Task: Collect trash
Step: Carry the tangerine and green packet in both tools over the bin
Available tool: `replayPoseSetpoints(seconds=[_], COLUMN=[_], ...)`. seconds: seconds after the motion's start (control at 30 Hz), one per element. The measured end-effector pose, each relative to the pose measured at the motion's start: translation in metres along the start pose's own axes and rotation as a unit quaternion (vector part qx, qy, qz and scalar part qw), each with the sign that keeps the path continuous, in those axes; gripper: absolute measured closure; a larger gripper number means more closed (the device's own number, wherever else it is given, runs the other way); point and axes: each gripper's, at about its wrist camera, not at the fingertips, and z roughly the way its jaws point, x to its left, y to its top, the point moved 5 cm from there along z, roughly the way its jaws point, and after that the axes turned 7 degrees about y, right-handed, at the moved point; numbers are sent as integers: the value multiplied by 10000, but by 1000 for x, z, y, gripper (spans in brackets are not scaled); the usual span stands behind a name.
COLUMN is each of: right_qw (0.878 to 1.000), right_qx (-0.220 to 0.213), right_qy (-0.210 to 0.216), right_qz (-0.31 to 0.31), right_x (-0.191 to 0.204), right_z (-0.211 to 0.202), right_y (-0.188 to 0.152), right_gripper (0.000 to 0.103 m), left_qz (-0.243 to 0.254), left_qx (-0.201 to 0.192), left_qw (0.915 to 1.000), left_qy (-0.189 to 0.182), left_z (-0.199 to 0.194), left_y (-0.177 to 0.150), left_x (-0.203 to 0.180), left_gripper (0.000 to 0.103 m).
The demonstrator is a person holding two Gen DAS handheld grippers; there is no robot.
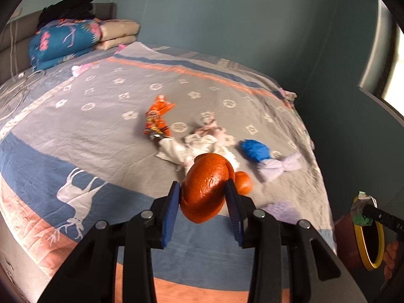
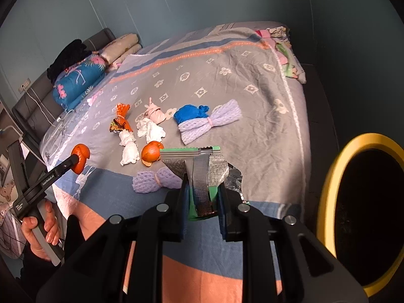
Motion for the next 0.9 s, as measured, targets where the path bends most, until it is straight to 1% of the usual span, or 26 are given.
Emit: replayPoseSetpoints(seconds=[0.2, 0.43, 0.67, 0.9], right_qw=[9997, 9985, 9966, 9936], right_qx=[-214, -462, -675, -844], right_qy=[-29, -162, -300, -483], right_qz=[102, 241, 376, 571], right_x=[-18, -42, -68, -97], right_z=[-31, -66, -97, -122], right_y=[-3, -4, -2, -3], right_gripper=[84, 84, 84, 84], left_qz=[294, 665, 949, 1264], left_qx=[-77, -108, -31, 45], left_qw=[9992, 9959, 9911, 9838], left_qy=[-255, -611, -932, -1272], left_z=[-15, -29, -34, -37], left_y=[1, -3, -10, -21], left_x=[-41, -96, -144, -195], left_gripper=[68, 68, 68, 68])
